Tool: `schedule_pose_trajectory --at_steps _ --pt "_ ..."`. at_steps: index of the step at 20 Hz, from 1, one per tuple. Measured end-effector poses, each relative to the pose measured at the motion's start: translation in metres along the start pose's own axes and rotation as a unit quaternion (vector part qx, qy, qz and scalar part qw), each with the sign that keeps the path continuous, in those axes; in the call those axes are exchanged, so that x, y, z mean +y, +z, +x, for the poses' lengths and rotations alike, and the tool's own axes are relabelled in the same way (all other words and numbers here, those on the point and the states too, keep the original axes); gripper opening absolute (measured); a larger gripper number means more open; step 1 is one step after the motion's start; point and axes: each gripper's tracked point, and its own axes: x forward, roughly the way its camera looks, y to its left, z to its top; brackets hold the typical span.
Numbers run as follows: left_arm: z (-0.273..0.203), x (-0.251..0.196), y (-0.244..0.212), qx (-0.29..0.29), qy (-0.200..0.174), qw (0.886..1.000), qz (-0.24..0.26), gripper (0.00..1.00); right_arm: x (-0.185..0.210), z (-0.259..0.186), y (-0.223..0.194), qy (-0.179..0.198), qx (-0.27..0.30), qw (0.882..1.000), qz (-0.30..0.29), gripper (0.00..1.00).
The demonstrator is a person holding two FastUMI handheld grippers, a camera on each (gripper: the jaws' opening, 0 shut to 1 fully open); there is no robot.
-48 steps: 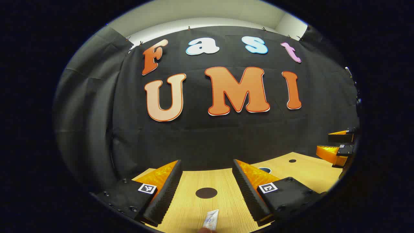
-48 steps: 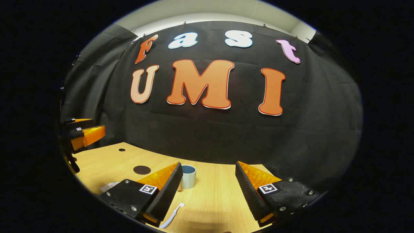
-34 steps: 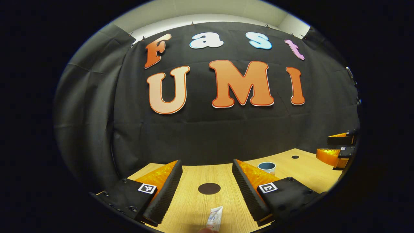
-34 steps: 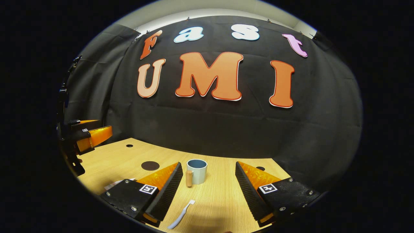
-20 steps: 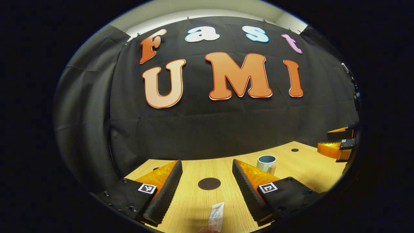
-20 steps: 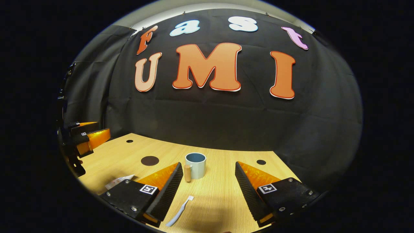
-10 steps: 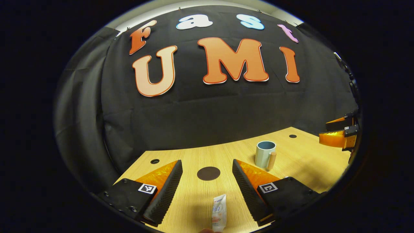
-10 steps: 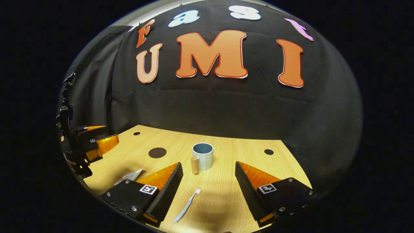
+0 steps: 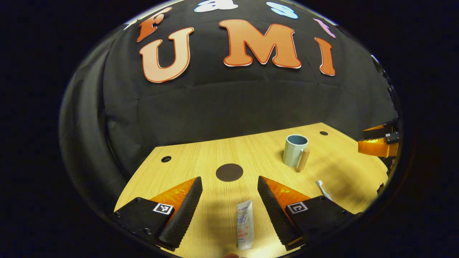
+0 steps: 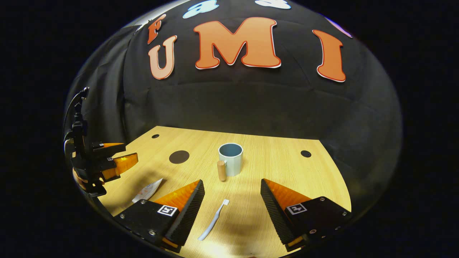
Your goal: Put the toothbrush and toothpaste on the desktop into the cup, then pick up the cup and place it on the coaster on the desktop.
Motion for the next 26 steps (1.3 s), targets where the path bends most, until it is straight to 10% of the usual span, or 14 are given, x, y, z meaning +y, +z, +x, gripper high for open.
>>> schedule_pose_trajectory --at_steps 16,26 --pt "0.002 -0.008 -0.034 0.226 -0.066 0.972 0.004 0.99 0.034 0.035 -0.056 0.043 0.173 0.984 -0.011 0.8" --pt "-0.001 -0.012 -0.063 0.328 -0.087 0.941 -0.001 1.0 0.044 0.047 -0.091 0.047 0.294 0.955 0.003 0.61"
